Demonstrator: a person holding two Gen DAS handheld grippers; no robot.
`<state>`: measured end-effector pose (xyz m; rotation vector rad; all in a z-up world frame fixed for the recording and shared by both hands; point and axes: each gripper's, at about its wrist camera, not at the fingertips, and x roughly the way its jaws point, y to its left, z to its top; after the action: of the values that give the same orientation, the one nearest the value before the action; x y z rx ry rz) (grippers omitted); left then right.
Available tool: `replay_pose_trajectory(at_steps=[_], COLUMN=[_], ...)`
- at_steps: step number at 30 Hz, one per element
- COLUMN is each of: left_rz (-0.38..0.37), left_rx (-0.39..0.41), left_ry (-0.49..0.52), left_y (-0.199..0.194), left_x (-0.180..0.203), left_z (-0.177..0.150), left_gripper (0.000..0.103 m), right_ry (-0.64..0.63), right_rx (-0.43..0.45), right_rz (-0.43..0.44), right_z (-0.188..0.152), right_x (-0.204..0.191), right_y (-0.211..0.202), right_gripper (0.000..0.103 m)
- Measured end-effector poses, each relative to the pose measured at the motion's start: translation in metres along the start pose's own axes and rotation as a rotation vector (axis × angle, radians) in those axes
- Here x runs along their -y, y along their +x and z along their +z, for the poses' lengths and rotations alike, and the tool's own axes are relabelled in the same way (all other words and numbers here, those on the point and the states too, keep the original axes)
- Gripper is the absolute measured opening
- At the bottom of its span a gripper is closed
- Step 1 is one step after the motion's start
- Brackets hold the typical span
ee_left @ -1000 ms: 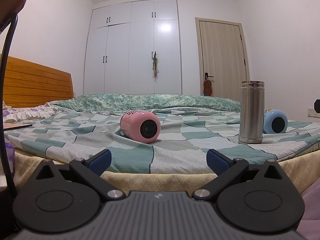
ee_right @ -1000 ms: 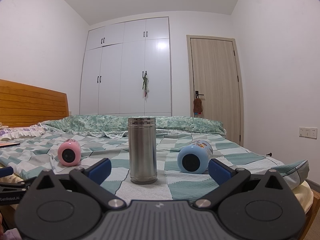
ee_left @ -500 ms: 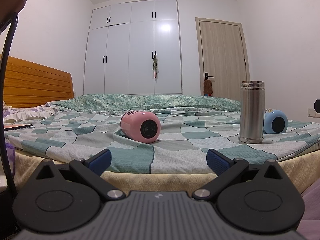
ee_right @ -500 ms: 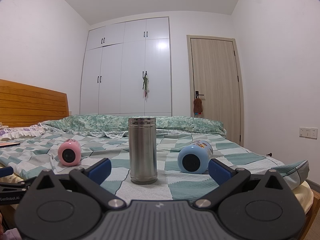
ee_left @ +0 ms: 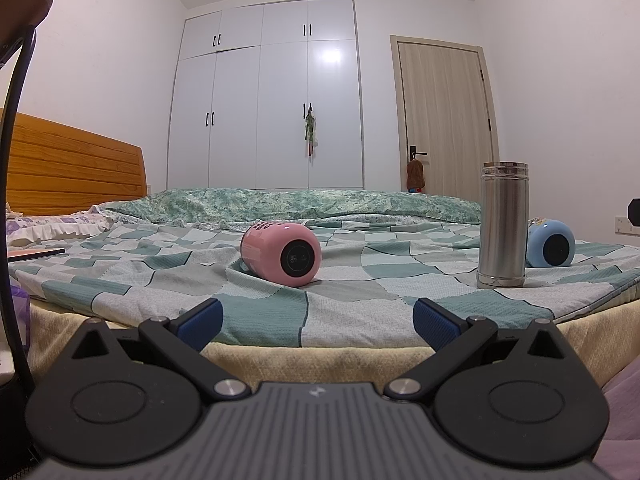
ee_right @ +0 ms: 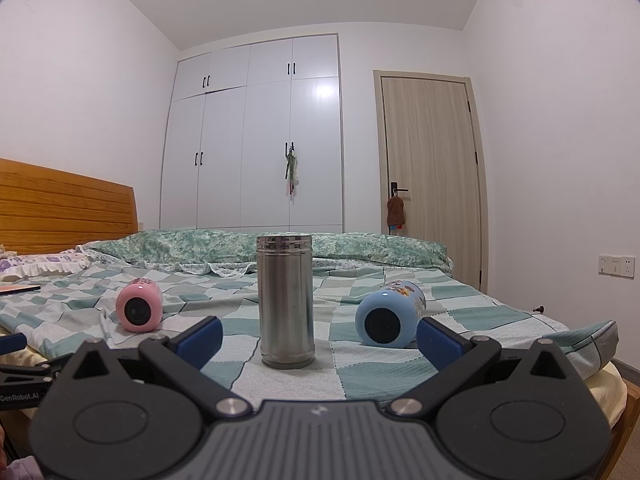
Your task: Flip cup upright
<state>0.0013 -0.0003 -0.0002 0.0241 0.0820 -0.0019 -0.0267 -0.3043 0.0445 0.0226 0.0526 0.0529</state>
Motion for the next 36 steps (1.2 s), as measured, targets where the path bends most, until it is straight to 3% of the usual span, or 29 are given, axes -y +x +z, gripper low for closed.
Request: replay_pose_trajectory(at_steps=[11, 18, 23, 36], left_rz=[0.004, -0.011, -0.014, 0.077], left_rx=[-0.003, -0.003, -0.01, -0.025], left_ry=[0.008, 0.028, 0.044, 0.014], left_y=[-0.001, -0.005, -0.005, 0.011], left_x=[0.0, -0.003, -0.009, -0.052], left_z=[0.002, 0.027, 0.045, 0.072], left_gripper=[0.103, 0.103, 0.103, 0.103], right_ry=[0.0, -0.031, -0.039, -0.073], right_rx=[0.001, 0.006, 0.005, -0.025], right_rz=[0.001, 0.045, 0.13, 0.358], right_z=[0.0, 0.005, 0.015, 0.053], right_x=[0.0, -0.009, -0.022, -0.081], right_y=[0.0, 0.006, 0.013, 0.053], right_gripper=[0.103, 0.103, 0.103, 0.103])
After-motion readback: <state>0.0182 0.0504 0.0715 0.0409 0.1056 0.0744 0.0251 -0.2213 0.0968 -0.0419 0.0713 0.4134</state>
